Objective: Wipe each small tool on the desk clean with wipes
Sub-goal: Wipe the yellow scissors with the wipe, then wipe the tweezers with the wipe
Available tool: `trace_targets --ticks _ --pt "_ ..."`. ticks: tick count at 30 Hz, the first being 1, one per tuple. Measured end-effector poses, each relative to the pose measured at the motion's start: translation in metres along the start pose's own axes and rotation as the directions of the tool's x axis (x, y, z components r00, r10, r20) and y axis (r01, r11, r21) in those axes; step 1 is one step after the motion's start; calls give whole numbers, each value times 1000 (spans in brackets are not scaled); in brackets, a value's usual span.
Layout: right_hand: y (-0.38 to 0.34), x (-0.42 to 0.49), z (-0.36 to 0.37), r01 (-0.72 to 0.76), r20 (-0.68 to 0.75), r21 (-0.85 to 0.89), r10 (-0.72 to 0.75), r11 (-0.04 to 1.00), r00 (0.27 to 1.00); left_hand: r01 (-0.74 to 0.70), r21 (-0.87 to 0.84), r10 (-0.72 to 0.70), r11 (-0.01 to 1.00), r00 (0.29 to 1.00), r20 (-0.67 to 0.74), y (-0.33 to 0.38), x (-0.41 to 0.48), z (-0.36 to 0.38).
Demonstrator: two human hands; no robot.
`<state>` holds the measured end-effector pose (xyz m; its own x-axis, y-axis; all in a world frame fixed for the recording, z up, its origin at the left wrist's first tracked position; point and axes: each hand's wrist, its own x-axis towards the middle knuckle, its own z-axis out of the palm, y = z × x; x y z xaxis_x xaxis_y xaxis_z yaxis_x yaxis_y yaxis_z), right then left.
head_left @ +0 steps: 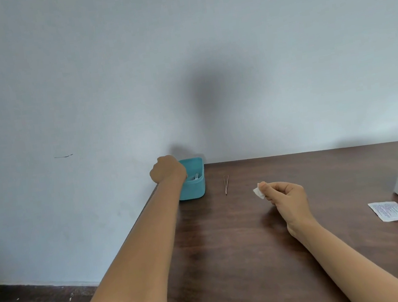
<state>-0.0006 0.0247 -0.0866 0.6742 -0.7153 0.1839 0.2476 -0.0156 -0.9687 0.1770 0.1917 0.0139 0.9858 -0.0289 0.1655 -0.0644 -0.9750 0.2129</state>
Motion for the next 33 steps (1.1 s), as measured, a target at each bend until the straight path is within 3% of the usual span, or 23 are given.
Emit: trace_targets --ticks 7,11,14,22,27,30,33 --pt "-1 -1 0 -12 -15 3 12 1000 1000 -88 47 94 995 987 -130 9 -7 -15" --pt "-6 -3 1 -22 -42 47 24 999 999 -277 -129 240 952 939 -245 29 -31 -9" --pt "-8 -4 0 -21 -64 94 27 995 998 -401 -154 353 903 897 -264 49 -57 14" --pt "-8 -4 -1 -40 -54 109 46 993 997 -341 87 350 936 927 -136 65 -93 62" --pt "-7 -2 -1 -35 -61 123 42 992 997 -376 131 394 917 903 -171 61 -107 70" --pt "-6 -2 0 -45 -63 139 54 989 997 -373 24 370 928 907 -200 61 -123 74" --pt "-10 -3 -1 -44 -103 200 65 979 992 -290 -225 242 930 946 -216 63 -143 75"
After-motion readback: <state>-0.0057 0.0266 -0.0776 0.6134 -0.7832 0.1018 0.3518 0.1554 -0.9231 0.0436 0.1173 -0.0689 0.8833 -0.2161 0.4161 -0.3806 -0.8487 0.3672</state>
